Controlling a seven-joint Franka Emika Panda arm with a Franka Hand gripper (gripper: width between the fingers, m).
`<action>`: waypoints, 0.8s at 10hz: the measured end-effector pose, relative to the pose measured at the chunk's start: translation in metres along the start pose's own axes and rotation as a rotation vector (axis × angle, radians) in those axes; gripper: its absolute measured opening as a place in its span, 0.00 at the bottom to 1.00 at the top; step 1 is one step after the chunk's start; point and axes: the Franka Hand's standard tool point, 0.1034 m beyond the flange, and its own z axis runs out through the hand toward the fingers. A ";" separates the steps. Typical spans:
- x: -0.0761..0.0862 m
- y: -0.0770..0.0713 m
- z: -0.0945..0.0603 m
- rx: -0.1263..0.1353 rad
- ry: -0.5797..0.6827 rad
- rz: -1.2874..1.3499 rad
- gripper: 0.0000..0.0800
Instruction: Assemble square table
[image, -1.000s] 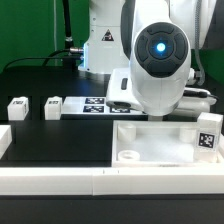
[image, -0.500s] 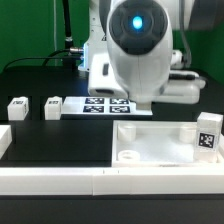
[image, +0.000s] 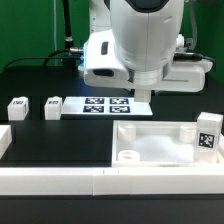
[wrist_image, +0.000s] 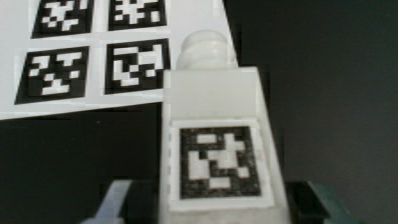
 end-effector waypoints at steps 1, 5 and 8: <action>0.009 -0.001 -0.007 0.005 0.081 -0.026 0.36; 0.018 -0.011 -0.083 -0.003 0.334 -0.119 0.36; 0.024 -0.010 -0.086 0.008 0.579 -0.117 0.36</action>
Offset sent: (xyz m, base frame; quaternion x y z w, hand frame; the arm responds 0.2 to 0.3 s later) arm 0.0590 -0.0054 0.0513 -0.0289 0.0944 -0.0692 0.9927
